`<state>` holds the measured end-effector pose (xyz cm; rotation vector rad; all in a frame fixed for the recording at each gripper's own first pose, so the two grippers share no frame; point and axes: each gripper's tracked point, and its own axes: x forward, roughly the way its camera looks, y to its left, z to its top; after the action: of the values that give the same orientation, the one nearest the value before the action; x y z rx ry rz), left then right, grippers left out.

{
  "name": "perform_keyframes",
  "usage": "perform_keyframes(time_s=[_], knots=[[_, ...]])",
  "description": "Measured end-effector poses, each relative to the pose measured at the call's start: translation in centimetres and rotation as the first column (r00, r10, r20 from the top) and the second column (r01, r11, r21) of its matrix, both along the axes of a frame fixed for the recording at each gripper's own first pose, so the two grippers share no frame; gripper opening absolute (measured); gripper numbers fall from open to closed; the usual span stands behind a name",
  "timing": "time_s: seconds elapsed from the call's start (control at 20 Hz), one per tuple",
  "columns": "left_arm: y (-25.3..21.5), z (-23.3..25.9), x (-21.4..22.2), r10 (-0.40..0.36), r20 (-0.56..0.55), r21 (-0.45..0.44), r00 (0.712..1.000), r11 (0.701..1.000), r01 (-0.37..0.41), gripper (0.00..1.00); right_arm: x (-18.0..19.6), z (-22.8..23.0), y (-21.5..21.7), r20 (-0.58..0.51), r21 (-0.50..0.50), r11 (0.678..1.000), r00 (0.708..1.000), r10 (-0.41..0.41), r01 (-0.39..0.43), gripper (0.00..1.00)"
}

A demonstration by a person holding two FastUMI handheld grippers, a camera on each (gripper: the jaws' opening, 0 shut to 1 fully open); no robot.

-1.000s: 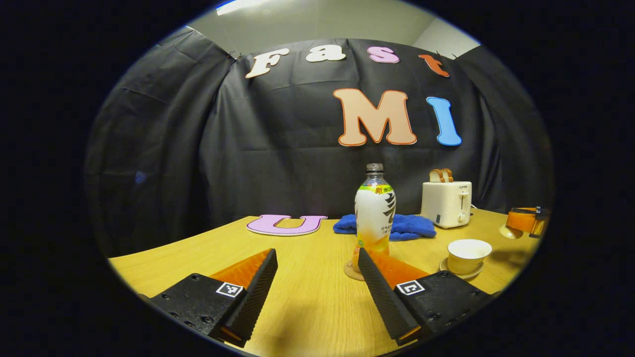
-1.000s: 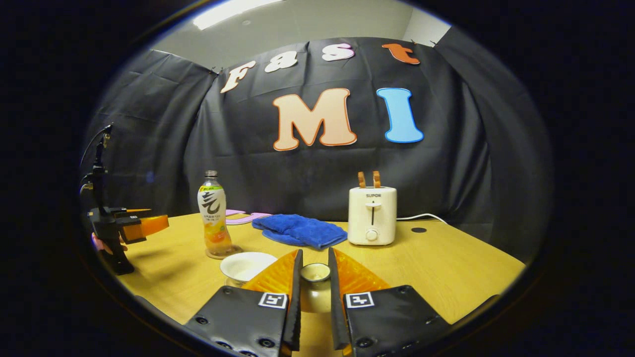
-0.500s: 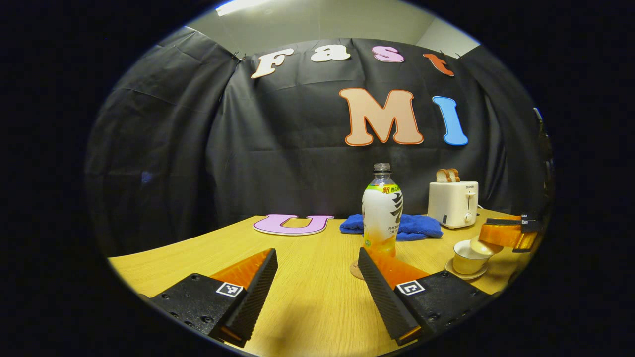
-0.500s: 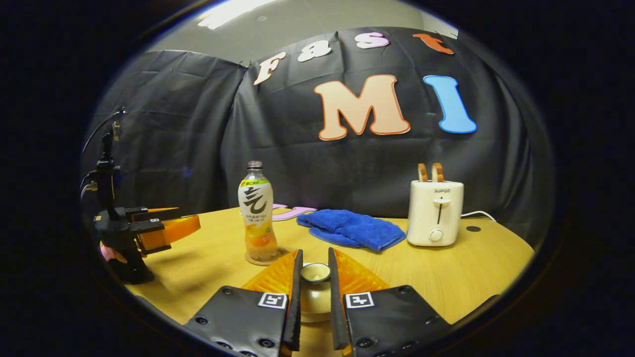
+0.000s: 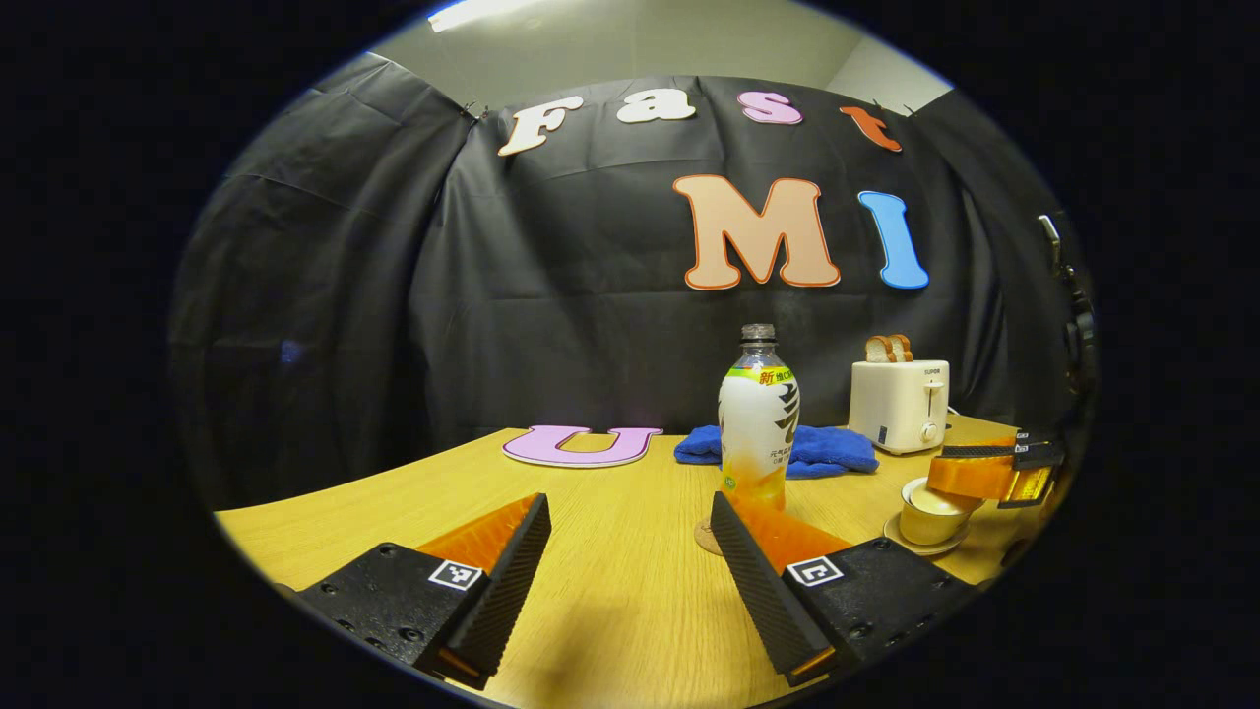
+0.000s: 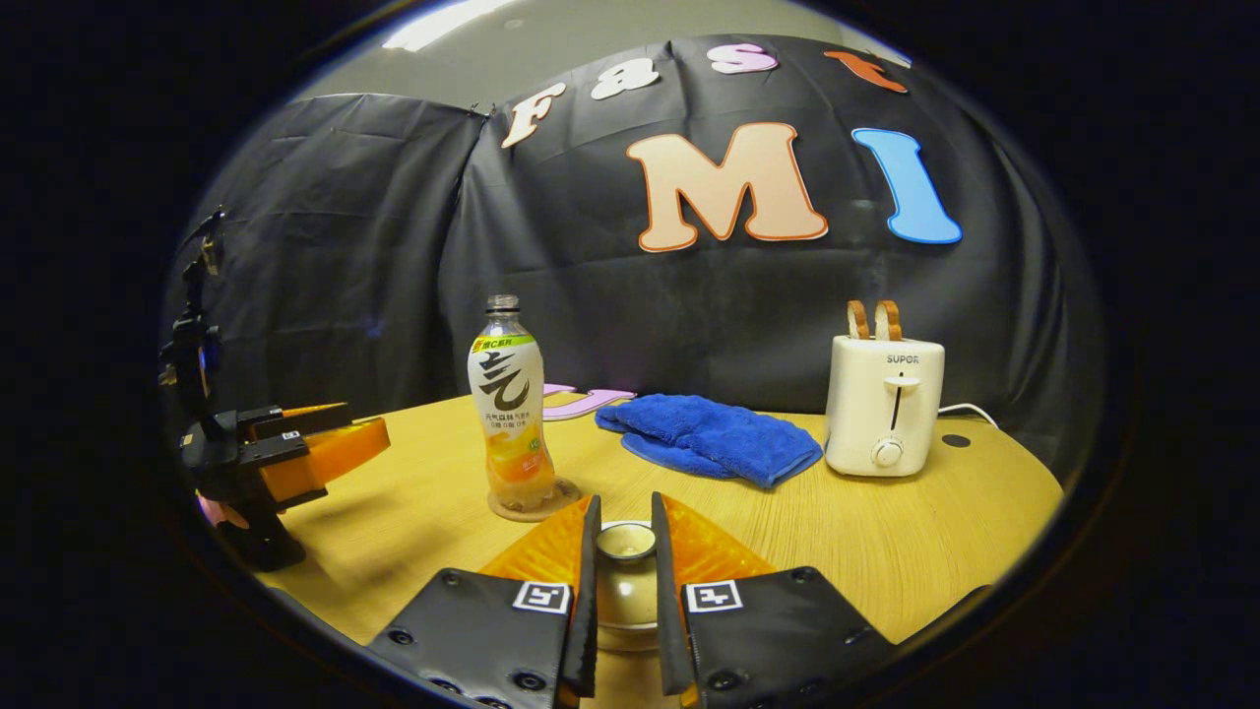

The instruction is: Open the teacup lid with one hand, grasp the water bottle and pour water into the teacup with the other hand; after pouring, place the water bottle on the coaster and then close the teacup lid.

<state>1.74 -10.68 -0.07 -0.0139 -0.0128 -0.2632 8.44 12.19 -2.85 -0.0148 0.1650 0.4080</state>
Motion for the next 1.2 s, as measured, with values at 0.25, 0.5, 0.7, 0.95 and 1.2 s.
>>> perform_keyframes(time_s=[0.25,0.5,0.7,0.95,1.2], knots=[[0.01,0.03,0.0,0.0,0.0,0.0,1.0,1.0,0.0,0.95,0.22,-0.05,0.1,-0.012,0.001,1.0,1.0,0.002,-0.002,0.28],[0.02,0.0,0.0,0.0,0.0,0.0,1.0,1.0,0.0,0.96,0.21,-0.13,0.05,-0.013,0.003,1.0,1.0,0.003,-0.003,0.28],[-0.01,-0.02,-0.02,-0.001,-0.001,0.0,1.0,1.0,0.001,0.96,0.04,-0.11,0.26,-0.013,0.006,1.0,1.0,0.016,-0.016,0.31],[0.03,-0.03,0.0,-0.001,-0.001,0.0,1.0,1.0,0.001,0.96,-0.27,0.04,0.52,-0.008,0.006,0.999,0.999,0.035,-0.035,0.48],[0.06,0.04,0.02,-0.001,-0.001,0.0,1.0,1.0,0.001,0.96,-0.42,0.22,0.33,0.006,0.002,1.0,1.0,0.031,-0.031,0.97]])
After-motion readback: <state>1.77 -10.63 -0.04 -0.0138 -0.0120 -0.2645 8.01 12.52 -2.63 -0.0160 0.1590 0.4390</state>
